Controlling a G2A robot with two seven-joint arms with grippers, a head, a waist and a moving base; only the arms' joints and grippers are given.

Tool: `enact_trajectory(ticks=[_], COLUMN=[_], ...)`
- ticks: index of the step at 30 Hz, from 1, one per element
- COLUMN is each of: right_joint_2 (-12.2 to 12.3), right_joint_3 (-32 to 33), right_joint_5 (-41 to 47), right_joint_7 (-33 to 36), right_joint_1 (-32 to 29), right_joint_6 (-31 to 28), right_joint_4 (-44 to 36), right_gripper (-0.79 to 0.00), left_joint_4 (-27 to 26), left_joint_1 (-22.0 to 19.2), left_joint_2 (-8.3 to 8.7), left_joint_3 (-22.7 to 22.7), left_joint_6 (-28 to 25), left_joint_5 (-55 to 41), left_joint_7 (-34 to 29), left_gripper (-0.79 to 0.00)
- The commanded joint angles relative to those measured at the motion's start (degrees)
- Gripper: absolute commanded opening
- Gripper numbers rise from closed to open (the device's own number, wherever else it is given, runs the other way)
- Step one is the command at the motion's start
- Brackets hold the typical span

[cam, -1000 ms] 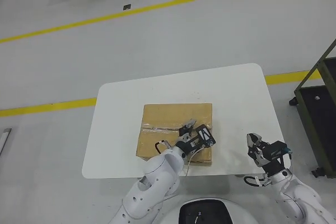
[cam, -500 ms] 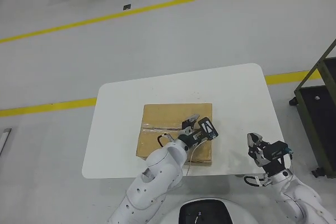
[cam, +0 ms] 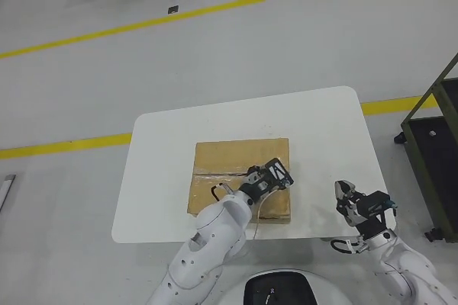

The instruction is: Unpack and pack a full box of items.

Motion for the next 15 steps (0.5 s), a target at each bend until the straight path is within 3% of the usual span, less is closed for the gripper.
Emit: enact_trajectory(ticks=[1, 15], right_joint_2=[0.04, 0.33], right_joint_3=[0.24, 0.16], right_joint_5=[0.45, 2.41], right_joint_7=[-0.29, 1.83], right_joint_1=[0.27, 5.92], right_joint_6=[-0.68, -7.34], right_joint_4=[-0.58, -6.72], right_gripper=[-0.785, -0.785], left_joint_4=[-1.63, -6.49], left_joint_1=[0.25, -0.61], left_joint_2=[-0.02, 0.16], left_joint_3=[-1.03, -11.02], left_joint_6=[-0.25, -0.18], left_joint_5=[-2.25, -16.73], left_joint_7=[0.48, -0.91], left_gripper=[-0.785, -0.785])
